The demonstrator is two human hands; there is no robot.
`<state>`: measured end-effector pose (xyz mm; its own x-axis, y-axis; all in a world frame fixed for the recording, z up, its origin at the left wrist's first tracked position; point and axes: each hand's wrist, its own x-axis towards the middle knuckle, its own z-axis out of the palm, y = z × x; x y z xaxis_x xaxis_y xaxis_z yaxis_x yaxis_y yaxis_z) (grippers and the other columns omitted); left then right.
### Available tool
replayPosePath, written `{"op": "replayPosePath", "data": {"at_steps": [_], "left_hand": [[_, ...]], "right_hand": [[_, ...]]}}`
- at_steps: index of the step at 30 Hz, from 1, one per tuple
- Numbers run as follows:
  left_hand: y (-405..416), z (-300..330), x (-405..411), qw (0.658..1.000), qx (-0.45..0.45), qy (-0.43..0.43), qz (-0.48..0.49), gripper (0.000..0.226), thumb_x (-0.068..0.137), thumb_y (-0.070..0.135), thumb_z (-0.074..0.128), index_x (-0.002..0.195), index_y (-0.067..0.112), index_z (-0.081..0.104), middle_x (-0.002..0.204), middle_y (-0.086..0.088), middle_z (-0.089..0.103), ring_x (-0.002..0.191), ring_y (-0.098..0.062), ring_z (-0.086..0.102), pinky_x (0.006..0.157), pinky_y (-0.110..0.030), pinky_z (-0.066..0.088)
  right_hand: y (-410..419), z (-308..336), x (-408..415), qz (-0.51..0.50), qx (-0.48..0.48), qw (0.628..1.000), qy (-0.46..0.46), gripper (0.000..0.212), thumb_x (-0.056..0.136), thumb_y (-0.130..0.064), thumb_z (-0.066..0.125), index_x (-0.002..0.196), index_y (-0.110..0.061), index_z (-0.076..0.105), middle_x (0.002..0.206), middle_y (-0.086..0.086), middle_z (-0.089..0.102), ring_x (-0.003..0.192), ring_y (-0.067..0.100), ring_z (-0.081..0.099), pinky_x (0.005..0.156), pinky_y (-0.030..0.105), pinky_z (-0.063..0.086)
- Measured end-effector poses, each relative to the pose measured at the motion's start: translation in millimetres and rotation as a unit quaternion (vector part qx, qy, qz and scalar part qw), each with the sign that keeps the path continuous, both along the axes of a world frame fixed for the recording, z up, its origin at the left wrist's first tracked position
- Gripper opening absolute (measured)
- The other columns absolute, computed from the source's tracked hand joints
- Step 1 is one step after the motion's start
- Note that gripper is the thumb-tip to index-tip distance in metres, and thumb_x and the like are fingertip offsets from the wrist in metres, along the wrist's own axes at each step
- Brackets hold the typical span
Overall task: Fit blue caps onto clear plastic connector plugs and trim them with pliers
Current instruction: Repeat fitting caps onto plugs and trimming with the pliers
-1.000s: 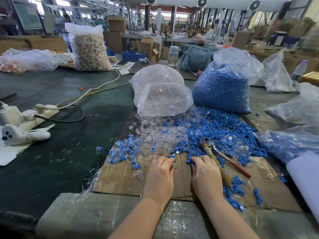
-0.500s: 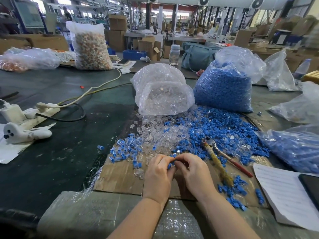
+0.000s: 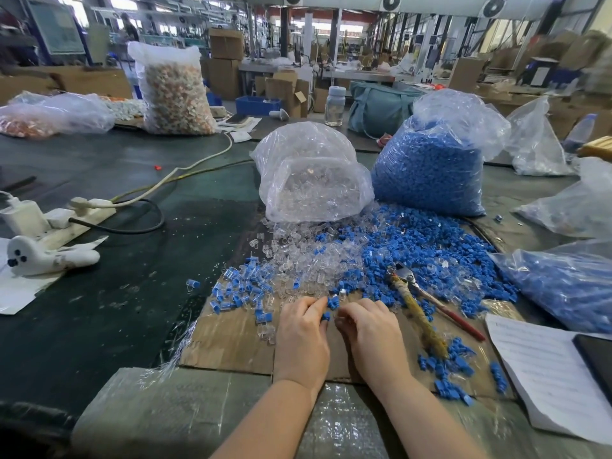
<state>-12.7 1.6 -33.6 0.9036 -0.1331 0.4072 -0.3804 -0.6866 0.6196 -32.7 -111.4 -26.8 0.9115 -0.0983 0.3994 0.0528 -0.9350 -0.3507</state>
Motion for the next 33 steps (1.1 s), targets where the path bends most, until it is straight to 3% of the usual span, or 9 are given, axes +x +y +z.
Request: {"op": "replayPosePath", "data": {"at_steps": [3, 6, 9, 15, 21, 24, 27, 29, 33], "left_hand": [[0.4, 0.7, -0.2, 1.000, 0.012, -0.007, -0.013, 0.039, 0.094, 0.021, 0.051, 0.133, 0.023, 0.050, 0.122, 0.009, 0.054, 0.113, -0.006, 0.034, 0.098, -0.011, 0.018], [1.7, 2.1, 0.7, 0.999, 0.018, -0.015, -0.034, 0.036, 0.094, 0.023, 0.051, 0.130, 0.024, 0.053, 0.119, 0.010, 0.058, 0.113, -0.009, 0.038, 0.099, -0.015, 0.022], [3.0, 4.9, 0.7, 0.999, -0.015, -0.015, -0.035, 0.026, 0.091, 0.021, 0.057, 0.116, 0.021, 0.065, 0.106, 0.010, 0.065, 0.103, -0.008, 0.042, 0.094, -0.018, 0.029], [3.1, 7.5, -0.8, 0.999, -0.033, 0.001, -0.018, 0.010, 0.087, 0.027, 0.060, 0.093, 0.022, 0.066, 0.085, 0.018, 0.054, 0.092, -0.005, 0.040, 0.087, -0.021, 0.035], [1.5, 8.5, -6.0, 0.998, 0.007, -0.051, -0.042, 0.024, 0.084, 0.009, 0.066, 0.107, 0.014, 0.068, 0.087, 0.005, 0.065, 0.084, -0.008, 0.046, 0.078, -0.019, 0.037], [0.3, 7.5, -8.2, 0.992, 0.039, -0.077, -0.095, 0.023, 0.081, 0.003, 0.067, 0.103, 0.011, 0.069, 0.084, 0.002, 0.065, 0.078, -0.014, 0.056, 0.070, -0.025, 0.048], [-0.3, 4.8, -7.4, 0.988, 0.055, -0.048, -0.133, 0.025, 0.091, 0.008, 0.054, 0.112, 0.015, 0.064, 0.100, 0.001, 0.065, 0.093, -0.016, 0.056, 0.082, -0.028, 0.047], [-0.3, 2.1, -5.3, 0.989, 0.048, -0.032, -0.133, 0.026, 0.095, 0.014, 0.047, 0.117, 0.019, 0.060, 0.109, 0.005, 0.063, 0.100, -0.010, 0.053, 0.088, -0.021, 0.041], [-0.1, 1.1, -2.0, 0.996, 0.003, -0.014, -0.085, 0.021, 0.095, 0.020, 0.049, 0.111, 0.021, 0.062, 0.104, 0.008, 0.065, 0.093, -0.005, 0.051, 0.080, -0.011, 0.036]], "right_hand": [[0.1, -0.6, -2.9, 0.014, 0.047, 0.998, -0.049, 0.002, 0.083, -0.017, 0.069, 0.086, -0.017, 0.069, 0.084, -0.005, 0.066, 0.079, 0.019, 0.057, 0.072, 0.033, 0.046], [-0.8, -0.7, -5.6, 0.042, 0.069, 0.994, -0.076, 0.008, 0.078, -0.017, 0.075, 0.085, -0.016, 0.070, 0.081, -0.008, 0.067, 0.074, 0.016, 0.056, 0.065, 0.030, 0.047], [-0.8, 0.3, -6.9, 0.050, 0.090, 0.992, -0.077, 0.011, 0.078, -0.015, 0.075, 0.088, -0.017, 0.070, 0.082, -0.009, 0.067, 0.075, 0.014, 0.056, 0.067, 0.029, 0.047], [-5.9, -2.6, -5.6, -0.102, 0.112, 0.986, -0.074, 0.019, 0.083, -0.005, 0.065, 0.099, -0.014, 0.067, 0.097, -0.002, 0.065, 0.090, 0.017, 0.051, 0.076, 0.028, 0.031], [-3.9, -3.4, -3.2, -0.166, 0.058, 0.984, 0.016, 0.030, 0.091, -0.025, 0.057, 0.120, -0.017, 0.063, 0.116, 0.002, 0.057, 0.106, 0.023, 0.048, 0.084, 0.036, 0.035], [-3.7, -3.2, -2.2, -0.165, 0.049, 0.984, 0.033, 0.026, 0.093, -0.026, 0.053, 0.115, -0.019, 0.064, 0.113, 0.001, 0.055, 0.103, 0.022, 0.047, 0.083, 0.035, 0.034], [-3.6, -4.6, -2.2, -0.149, 0.062, 0.987, 0.018, 0.017, 0.093, -0.019, 0.051, 0.098, -0.016, 0.067, 0.100, 0.002, 0.057, 0.093, 0.022, 0.050, 0.080, 0.034, 0.034], [-3.4, -5.5, -2.8, -0.146, 0.076, 0.986, -0.001, 0.015, 0.092, -0.015, 0.052, 0.092, -0.013, 0.067, 0.093, 0.003, 0.058, 0.087, 0.023, 0.050, 0.078, 0.033, 0.035], [-3.5, -6.3, -3.9, -0.151, 0.096, 0.984, -0.020, 0.016, 0.093, -0.013, 0.053, 0.102, -0.009, 0.066, 0.097, 0.006, 0.064, 0.090, 0.025, 0.054, 0.077, 0.032, 0.038]]}}
